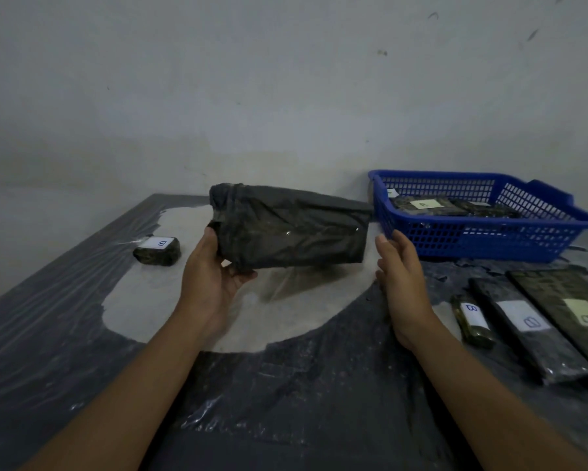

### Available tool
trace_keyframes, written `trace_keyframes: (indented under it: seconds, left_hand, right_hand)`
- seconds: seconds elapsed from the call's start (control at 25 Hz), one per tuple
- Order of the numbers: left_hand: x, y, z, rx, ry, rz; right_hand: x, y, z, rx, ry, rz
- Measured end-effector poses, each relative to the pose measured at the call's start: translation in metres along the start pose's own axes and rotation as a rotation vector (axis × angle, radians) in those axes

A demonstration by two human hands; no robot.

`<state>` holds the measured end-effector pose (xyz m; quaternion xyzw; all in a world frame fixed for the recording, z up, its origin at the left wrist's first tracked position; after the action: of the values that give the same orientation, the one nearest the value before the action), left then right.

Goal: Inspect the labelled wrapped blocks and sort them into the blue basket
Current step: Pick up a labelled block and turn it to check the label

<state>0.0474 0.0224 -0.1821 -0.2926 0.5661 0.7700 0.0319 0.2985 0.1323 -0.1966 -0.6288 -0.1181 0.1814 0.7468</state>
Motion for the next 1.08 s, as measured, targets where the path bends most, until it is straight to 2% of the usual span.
trace_keyframes:
  seconds: [0.16, 0.32, 0.4, 0.48, 0.56, 0.64, 0.72, 0.8, 0.92, 1.08]
  left_hand:
    - [0.003, -0.013, -0.002, 0.122, 0.019, -0.092]
    - [0.0, -0.014, -0.005, 0.165, 0.066, -0.145]
    - [-0.003, -0.013, -0.005, 0.15, 0.07, -0.133]
    - [-0.009, -0.012, -0.007, 0.142, 0.076, 0.005]
    - [-0.015, -0.007, -0.011, 0.011, 0.038, 0.393]
    - [-0.034, -0.004, -0.022, -0.165, -0.153, 0.681]
    - [-0.054, -0.015, -0.029, -0.169, -0.412, 0.701]
    - [-0.067, -0.026, -0.033, -0.118, -0.58, 0.664]
    - [-0.071, -0.029, -0.033, -0.09, -0.616, 0.651]
    - [-0.063, -0.019, -0.028, -0.17, -0.484, 0.73]
  right_hand:
    - [-0.005, -0.008, -0.002, -0.003, -0.158, 0.283]
    - [-0.022, -0.017, -0.013, -0.021, -0.327, 0.393]
    - [-0.024, -0.019, -0.013, 0.04, -0.278, 0.437]
    - [-0.017, -0.018, -0.011, 0.096, -0.13, 0.43]
    - [-0.008, -0.021, -0.013, 0.175, -0.002, 0.267]
    - [-0.007, -0.025, -0.02, 0.212, 0.05, 0.022]
    - [-0.011, -0.027, -0.024, 0.237, 0.067, -0.137]
    - [-0.017, -0.026, -0.025, 0.269, 0.062, -0.256]
    - [-0.024, -0.021, -0.026, 0.275, 0.005, -0.316]
    - [-0.036, -0.024, -0.032, 0.322, -0.106, -0.313]
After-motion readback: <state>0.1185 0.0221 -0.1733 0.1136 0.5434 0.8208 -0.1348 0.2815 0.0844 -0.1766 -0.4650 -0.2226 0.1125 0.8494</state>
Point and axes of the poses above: each hand's wrist, its own z-axis towards the middle knuckle, its own x-axis out of the back of the hand, y = z × x, the point moved 5 cm from there along z, towards the middle knuckle, and after that the axes turned 13 degrees about -y, right-handed, at the moved point
